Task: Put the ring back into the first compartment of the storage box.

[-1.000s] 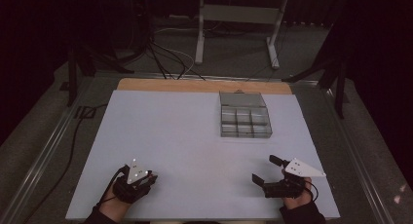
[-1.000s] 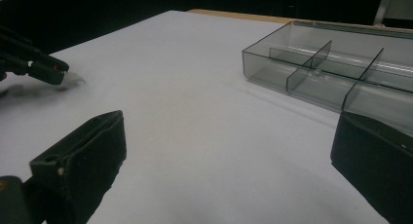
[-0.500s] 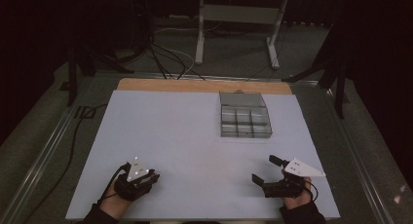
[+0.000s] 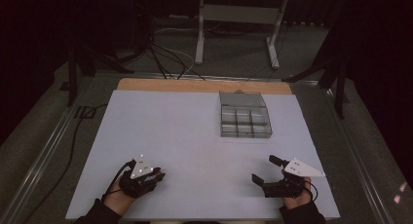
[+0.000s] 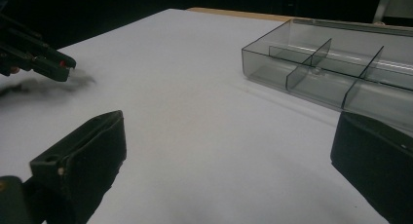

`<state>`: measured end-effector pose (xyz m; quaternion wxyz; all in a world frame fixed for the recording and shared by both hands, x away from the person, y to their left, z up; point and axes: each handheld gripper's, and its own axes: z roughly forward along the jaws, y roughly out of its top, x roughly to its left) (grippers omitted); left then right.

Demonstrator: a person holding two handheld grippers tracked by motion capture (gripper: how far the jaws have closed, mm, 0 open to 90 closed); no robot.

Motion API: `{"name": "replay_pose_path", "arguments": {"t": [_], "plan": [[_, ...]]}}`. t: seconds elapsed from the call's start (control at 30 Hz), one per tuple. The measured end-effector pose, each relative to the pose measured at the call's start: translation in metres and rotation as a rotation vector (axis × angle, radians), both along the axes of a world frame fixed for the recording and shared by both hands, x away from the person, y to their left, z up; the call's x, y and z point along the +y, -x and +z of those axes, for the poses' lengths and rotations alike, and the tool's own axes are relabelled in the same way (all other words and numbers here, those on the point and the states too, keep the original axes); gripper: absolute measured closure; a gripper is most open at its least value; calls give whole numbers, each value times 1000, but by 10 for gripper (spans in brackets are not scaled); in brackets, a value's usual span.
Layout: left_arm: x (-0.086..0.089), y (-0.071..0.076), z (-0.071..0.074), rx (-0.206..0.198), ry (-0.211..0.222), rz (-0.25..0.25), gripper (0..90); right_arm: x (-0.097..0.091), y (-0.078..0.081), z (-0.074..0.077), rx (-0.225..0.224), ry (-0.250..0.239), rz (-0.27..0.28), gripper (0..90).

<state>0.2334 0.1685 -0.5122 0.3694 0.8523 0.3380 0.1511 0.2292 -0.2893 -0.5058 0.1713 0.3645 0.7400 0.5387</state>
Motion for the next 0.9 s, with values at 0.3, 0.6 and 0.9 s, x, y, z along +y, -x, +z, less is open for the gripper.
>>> {"name": "replay_pose_path", "arguments": {"t": [0.3, 0.6, 0.9], "plan": [[-8, -7, 2, -4, 3, -52, 724, 0, 0, 0, 1, 2, 2, 0], [-15, -16, 5, -2, 16, -90, 724, 0, 0, -1, 3, 1, 2, 0], [-23, -24, 6, -9, 19, -130, 724, 0, 0, -1, 3, -2, 6, 0]]}}
